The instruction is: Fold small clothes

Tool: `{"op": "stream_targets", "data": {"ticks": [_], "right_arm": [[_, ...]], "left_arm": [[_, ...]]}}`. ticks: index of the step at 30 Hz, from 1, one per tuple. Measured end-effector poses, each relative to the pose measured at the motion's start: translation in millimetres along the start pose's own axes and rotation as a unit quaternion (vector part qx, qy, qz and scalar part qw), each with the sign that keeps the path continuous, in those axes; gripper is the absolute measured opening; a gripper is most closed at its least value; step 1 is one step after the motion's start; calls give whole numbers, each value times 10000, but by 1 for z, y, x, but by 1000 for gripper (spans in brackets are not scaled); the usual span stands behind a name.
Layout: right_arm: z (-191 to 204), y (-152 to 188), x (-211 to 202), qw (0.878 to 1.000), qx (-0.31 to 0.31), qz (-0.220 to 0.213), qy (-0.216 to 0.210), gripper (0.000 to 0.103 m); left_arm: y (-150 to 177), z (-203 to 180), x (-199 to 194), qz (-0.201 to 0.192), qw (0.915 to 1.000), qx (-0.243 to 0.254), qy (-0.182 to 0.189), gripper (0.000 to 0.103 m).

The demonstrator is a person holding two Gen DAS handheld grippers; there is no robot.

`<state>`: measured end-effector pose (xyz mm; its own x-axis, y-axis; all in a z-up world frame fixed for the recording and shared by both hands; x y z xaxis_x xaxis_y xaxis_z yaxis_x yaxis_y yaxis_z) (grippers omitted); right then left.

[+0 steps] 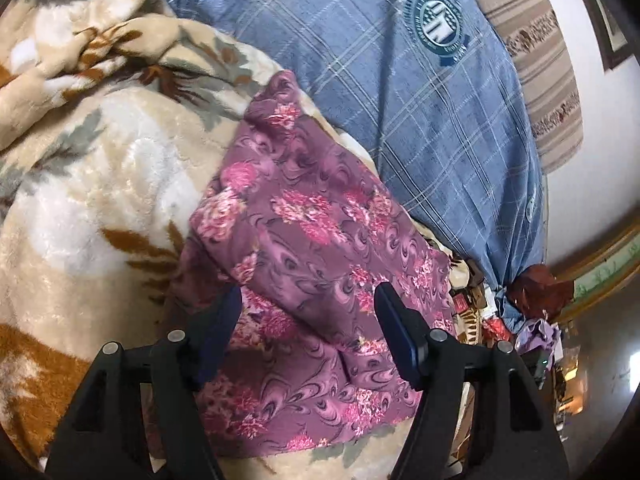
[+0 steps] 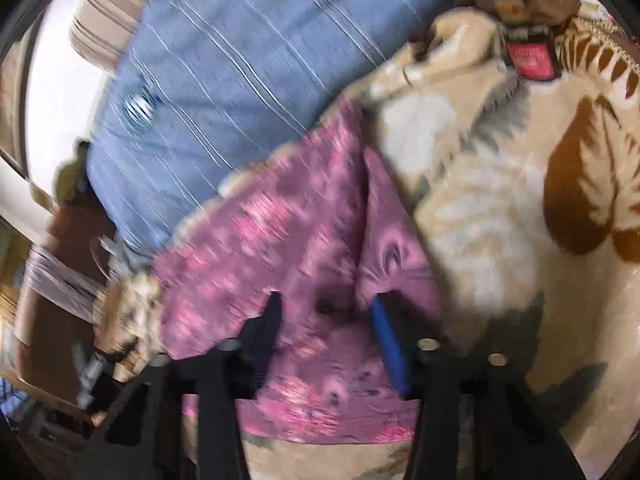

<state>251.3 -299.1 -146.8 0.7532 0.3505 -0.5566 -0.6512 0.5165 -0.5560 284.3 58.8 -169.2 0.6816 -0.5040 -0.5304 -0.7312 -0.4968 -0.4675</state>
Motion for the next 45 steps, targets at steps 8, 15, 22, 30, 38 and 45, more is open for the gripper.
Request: {"op": "stream_targets", "data": {"ticks": [8, 15, 22, 30, 38, 45], "right_arm": [[-5, 30, 30, 9974, 291, 609, -245, 42], [-12, 25, 43, 9985, 198, 519, -7, 7], [1, 8, 0, 9993, 105, 210, -280, 5], [-26, 36, -10, 9992, 77, 309, 259, 5], [-31, 34, -15, 9974, -255, 136, 655, 5], [-51, 50, -3, 9965, -201, 271, 769, 10]], "left_arm": [[14, 4, 29, 356, 9992, -155, -113, 65], [10, 19, 42, 298, 9978, -239, -542, 6], [15, -27, -6, 256, 9997, -54, 27, 3], [59, 19, 2, 584, 9976, -162, -341, 3], [71, 10, -2, 621, 9955, 443, -557, 4], [72, 9, -2, 460, 9914, 918, -813, 8]]}}
Point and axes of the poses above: each gripper's, at about its wrist camera, not at the fingertips, and x roughly the way its jaws point, z to its left, y to its underside, the point moved 10 cm from there along x, roughly the way its jaws point, and after that the axes turned 6 degrees about -z, right-handed, at the moved point
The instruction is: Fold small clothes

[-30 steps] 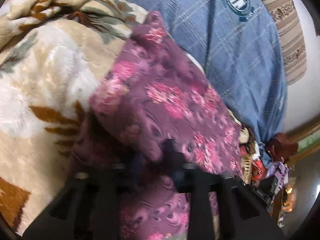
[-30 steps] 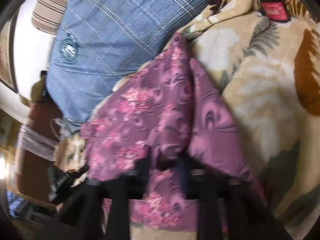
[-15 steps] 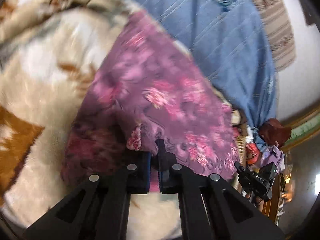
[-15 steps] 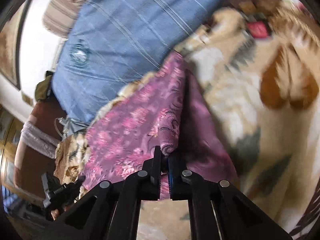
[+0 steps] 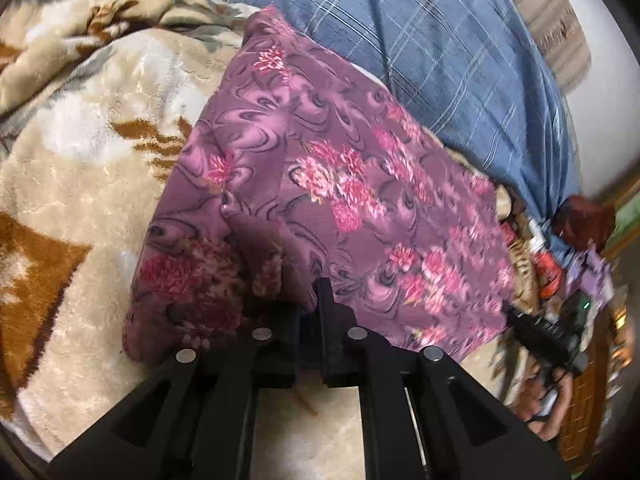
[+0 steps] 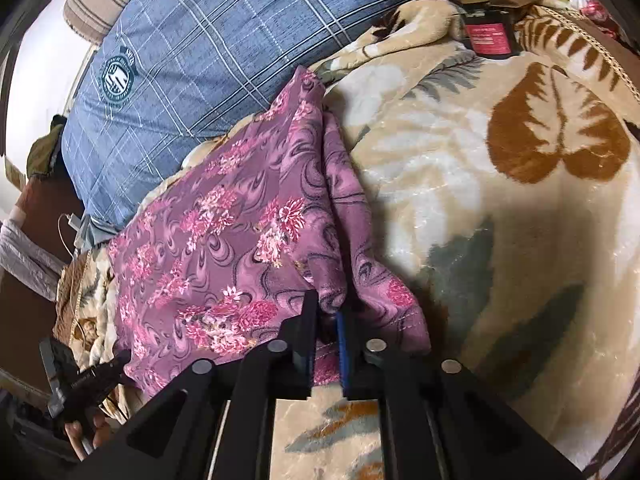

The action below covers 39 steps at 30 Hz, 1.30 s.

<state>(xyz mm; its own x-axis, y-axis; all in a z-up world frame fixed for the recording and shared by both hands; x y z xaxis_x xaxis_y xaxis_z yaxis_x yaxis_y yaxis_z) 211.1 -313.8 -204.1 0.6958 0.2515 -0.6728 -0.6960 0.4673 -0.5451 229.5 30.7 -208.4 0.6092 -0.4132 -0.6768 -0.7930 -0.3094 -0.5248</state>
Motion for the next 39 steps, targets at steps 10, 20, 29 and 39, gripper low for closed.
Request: {"op": "stream_targets", "data": {"ticks": [10, 20, 29, 39], "right_arm": [[38, 38, -73, 9981, 142, -469, -379, 49], [148, 48, -87, 9908, -720, -295, -1110, 61], [227, 34, -44, 9815, -1241, 151, -1449, 62], [297, 33, 39, 9692, -1879, 857, -1345, 62]], "left_arm": [[12, 10, -57, -508, 9983, -265, -116, 48], [-26, 47, -53, -397, 9927, -940, -647, 60], [-26, 41, -26, -501, 9933, -1019, -215, 65], [-30, 46, -11, -207, 9867, -1602, 165, 7]]}}
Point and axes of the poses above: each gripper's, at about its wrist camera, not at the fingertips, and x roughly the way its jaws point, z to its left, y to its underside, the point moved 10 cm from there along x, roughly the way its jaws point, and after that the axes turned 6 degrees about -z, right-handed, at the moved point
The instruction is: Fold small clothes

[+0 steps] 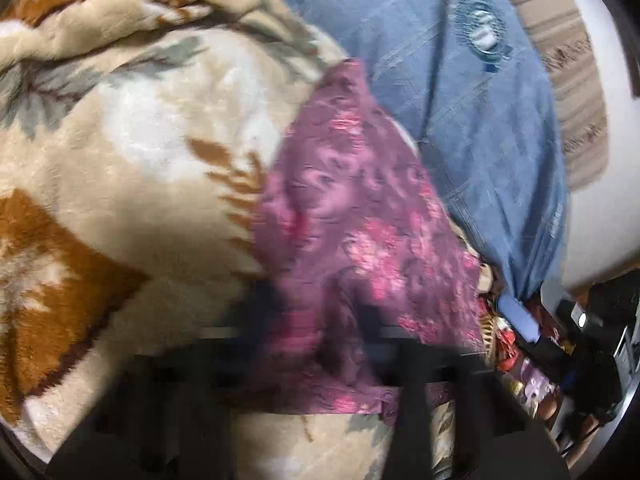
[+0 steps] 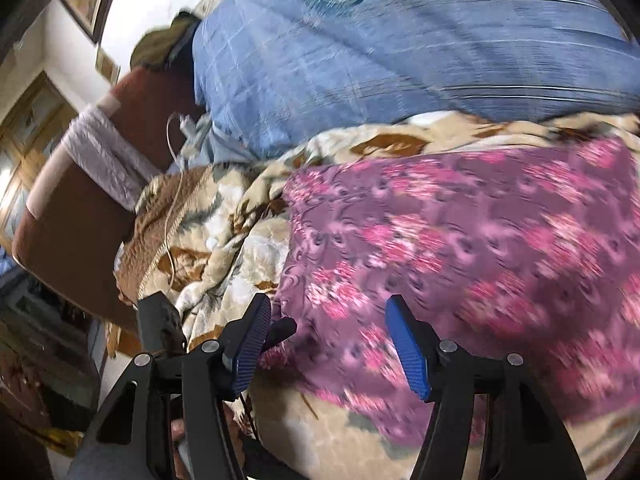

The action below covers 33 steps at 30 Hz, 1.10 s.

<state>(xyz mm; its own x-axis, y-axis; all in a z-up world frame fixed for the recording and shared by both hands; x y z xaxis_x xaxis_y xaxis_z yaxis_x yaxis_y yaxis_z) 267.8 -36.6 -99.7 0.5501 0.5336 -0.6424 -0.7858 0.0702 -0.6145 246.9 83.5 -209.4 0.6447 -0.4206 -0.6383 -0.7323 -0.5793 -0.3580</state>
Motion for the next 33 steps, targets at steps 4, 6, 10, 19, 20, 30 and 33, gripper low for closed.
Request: {"op": "stream_targets", "data": {"ticks": [4, 6, 10, 19, 20, 30, 33], "right_arm": [[13, -17, 39, 9991, -253, 272, 186, 62], [24, -24, 56, 9979, -417, 456, 173, 62], [47, -29, 91, 9921, -766, 989, 103, 62], [57, -14, 176, 9488, -1743, 2442, 986, 62], [54, -9, 184, 9414, -1875, 2555, 1156, 62], [45, 26, 194, 9012, -2907, 2423, 2112, 27], [41, 21, 183, 9057, -2806, 2344, 2147, 13]], "left_arm": [[-1, -7, -9, -120, 9996, 225, 101, 6], [-4, -24, -22, -375, 9976, 510, 283, 6], [-3, -35, -29, -486, 9957, 684, 403, 6], [-7, -25, -24, -348, 9967, 609, 404, 6], [-7, -24, -24, -338, 9969, 596, 398, 6], [-5, -30, -30, -414, 9958, 599, 561, 6], [-7, -32, -32, -396, 9951, 477, 773, 6]]}}
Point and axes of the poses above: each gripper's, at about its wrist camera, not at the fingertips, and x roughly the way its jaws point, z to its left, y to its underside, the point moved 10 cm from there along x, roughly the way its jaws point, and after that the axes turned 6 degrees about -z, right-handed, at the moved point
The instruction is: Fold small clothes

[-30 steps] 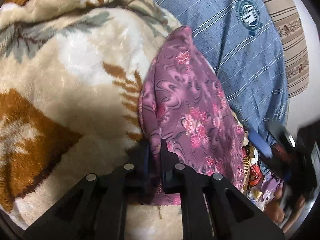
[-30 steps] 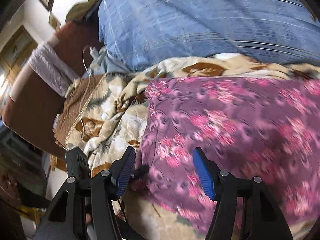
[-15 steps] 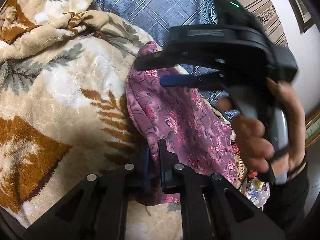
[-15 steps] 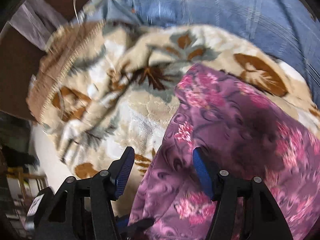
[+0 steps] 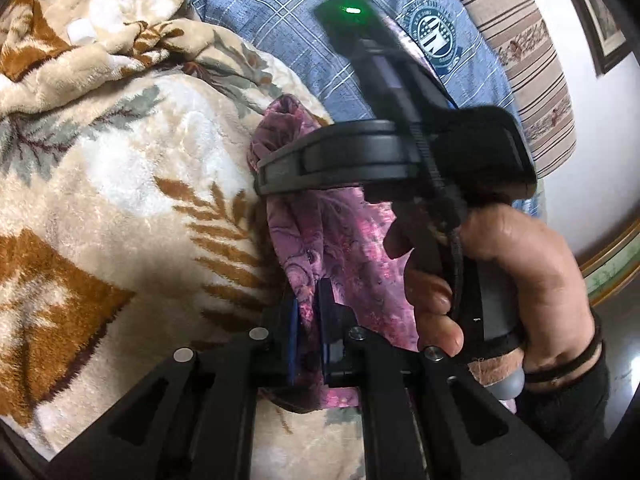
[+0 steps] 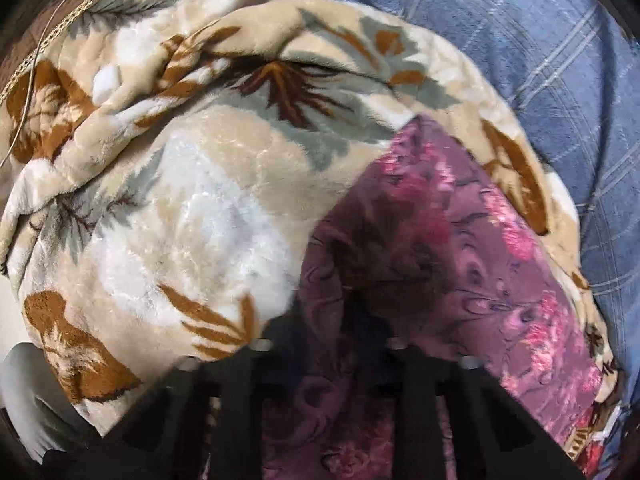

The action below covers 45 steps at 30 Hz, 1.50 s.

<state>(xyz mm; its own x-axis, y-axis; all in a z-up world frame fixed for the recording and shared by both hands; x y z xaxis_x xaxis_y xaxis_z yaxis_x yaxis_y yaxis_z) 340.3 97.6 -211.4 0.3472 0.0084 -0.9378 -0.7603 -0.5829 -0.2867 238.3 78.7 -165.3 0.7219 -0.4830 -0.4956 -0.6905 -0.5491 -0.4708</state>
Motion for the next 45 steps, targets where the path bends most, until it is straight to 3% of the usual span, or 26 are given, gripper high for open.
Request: {"op": "stream_targets", "data": {"ticks": [5, 11, 16, 23, 28, 34, 37, 40, 41, 45], "right_arm": [[-28, 0, -40, 9950, 658, -513, -552, 11], [-70, 10, -102, 9740, 1410, -1181, -1322, 11], [-110, 28, -158, 9462, 1919, -1892, -1792, 11], [-213, 104, -200, 8968, 2782, -2623, -2226, 11], [-280, 158, -191, 8620, 3374, -2830, -2509, 11], [-333, 203, -149, 8212, 3995, -2929, -2834, 11], [-350, 221, -128, 8024, 4169, -3005, -3034, 11], [-363, 240, -102, 7700, 4506, -3081, -3302, 11], [-366, 245, -92, 7644, 4623, -3009, -3338, 11], [-374, 249, -75, 7624, 4735, -2856, -3362, 11]], "left_arm": [[-3, -18, -10, -155, 9993, 91, 331, 6], [4, -79, -30, -235, 9962, 753, 379, 6], [24, -145, -33, -181, 9874, 1523, 396, 6], [64, -229, -4, 81, 9704, 2376, 420, 6], [110, -283, 42, 456, 9510, 3038, 354, 6], [165, -305, 109, 973, 9285, 3583, 50, 6], [184, -300, 137, 1247, 9243, 3607, -21, 6], [197, -296, 154, 1384, 9188, 3693, -147, 6], [201, -296, 157, 1414, 9177, 3708, -180, 6], [209, -294, 169, 1526, 9188, 3632, -250, 6]]}}
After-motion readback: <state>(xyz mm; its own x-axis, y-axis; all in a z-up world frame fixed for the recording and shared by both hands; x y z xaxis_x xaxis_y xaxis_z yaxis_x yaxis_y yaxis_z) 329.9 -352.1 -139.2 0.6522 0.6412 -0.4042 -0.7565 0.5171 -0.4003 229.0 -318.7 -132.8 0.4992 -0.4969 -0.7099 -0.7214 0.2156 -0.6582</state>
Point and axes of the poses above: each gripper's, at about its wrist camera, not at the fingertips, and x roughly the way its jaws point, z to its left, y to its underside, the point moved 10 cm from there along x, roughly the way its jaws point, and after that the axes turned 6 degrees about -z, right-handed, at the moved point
